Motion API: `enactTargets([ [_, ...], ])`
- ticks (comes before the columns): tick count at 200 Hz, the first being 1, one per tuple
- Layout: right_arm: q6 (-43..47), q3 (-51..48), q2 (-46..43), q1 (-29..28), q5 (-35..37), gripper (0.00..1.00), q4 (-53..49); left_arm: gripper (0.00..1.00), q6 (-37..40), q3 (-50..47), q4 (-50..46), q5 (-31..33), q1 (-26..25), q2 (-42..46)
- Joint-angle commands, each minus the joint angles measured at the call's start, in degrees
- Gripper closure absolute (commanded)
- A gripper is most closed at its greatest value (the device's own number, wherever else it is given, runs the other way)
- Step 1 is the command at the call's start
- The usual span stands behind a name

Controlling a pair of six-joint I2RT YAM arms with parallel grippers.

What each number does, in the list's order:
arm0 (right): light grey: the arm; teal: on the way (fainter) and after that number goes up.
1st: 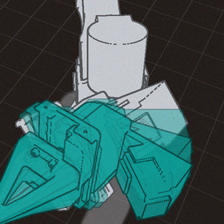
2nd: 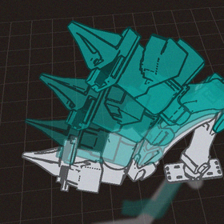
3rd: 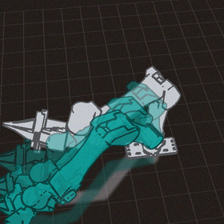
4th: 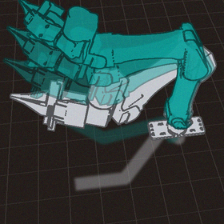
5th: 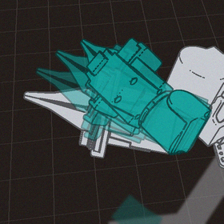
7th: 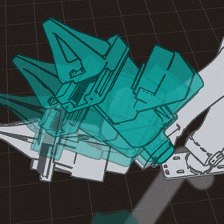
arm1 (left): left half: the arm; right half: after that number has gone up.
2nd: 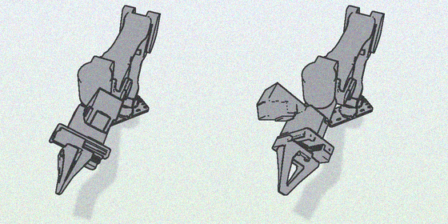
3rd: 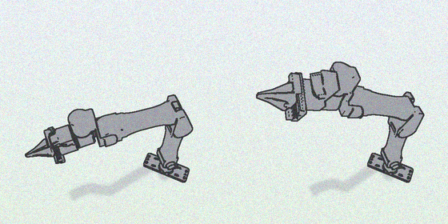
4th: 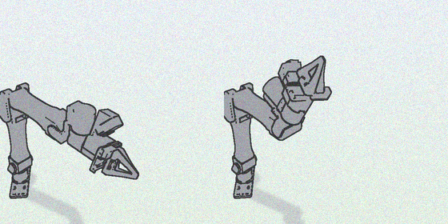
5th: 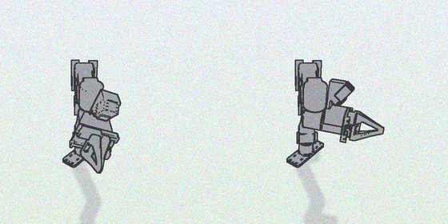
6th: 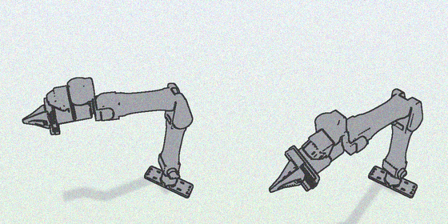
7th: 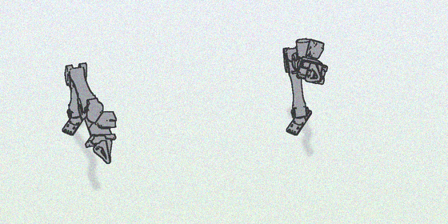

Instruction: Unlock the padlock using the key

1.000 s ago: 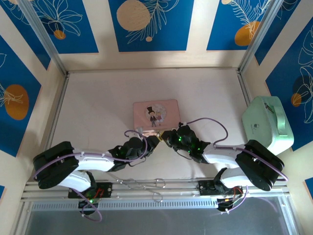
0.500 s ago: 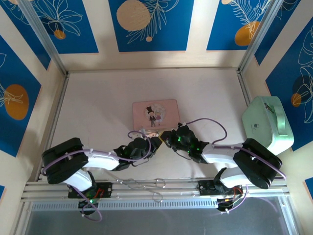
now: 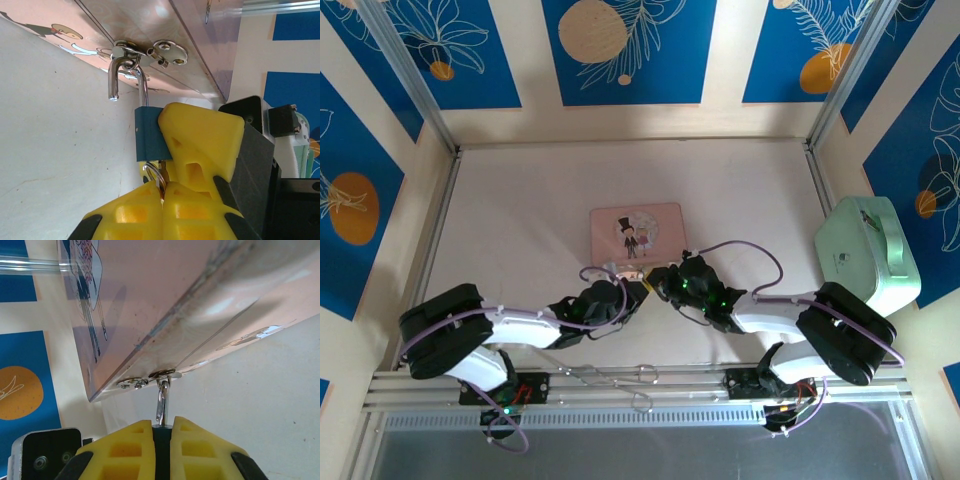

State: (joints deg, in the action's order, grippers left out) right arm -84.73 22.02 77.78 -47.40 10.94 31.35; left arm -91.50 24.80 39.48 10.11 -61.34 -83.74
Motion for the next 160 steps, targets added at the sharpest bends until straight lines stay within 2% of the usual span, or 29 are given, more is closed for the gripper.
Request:
enactTargets([
  [1, 0.5, 2.2, -2.1, -0.1, -1.4, 0.88, -2.8, 1.00, 3.1, 0.1, -0.7, 0.8, 0.7, 1.0],
  [19, 1.6, 2.2, -4.3, 1.1, -1.6, 0.65, -6.4, 1.00, 5.4, 0.1, -0.8, 0.5, 0.7, 0.8],
  [41, 3.3, 1.0, -8.0, 3.1, -1.7, 0.51, -9.8, 1.00, 8.2, -0.4, 0.6, 0.3, 0.9, 0.4],
  [56, 6.3, -0.2, -10.2, 4.8, -3.8, 0.37, -10.0, 1.00, 11.5, 0.2, 1.6, -1.4, 1.1, -0.8],
  [65, 7.5, -0.6, -11.2, 5.5, -4.5, 0.33, -10.6, 1.00, 13.0, 0.4, 2.6, -2.2, 1.1, -1.7],
  [91, 9.9, -3.4, -11.2, 9.7, -12.0, 0.33, -6.4, 1.00, 16.9, -0.4, 7.0, -3.8, 1.2, -4.6],
  [111, 11.8, -3.7, -9.2, 11.3, -17.7, 0.39, -2.6, 1.00, 19.6, -1.3, 10.1, -5.0, 1.3, -6.4],
  [124, 12.5, -2.8, -7.9, 10.7, -18.3, 0.42, -3.6, 1.00, 20.4, -2.3, 12.1, -5.4, 1.3, -7.0],
  [160, 12.2, -4.0, -4.2, 9.1, -17.5, 0.41, 1.6, 1.00, 22.8, -3.8, 14.8, -6.8, 2.2, -6.4],
])
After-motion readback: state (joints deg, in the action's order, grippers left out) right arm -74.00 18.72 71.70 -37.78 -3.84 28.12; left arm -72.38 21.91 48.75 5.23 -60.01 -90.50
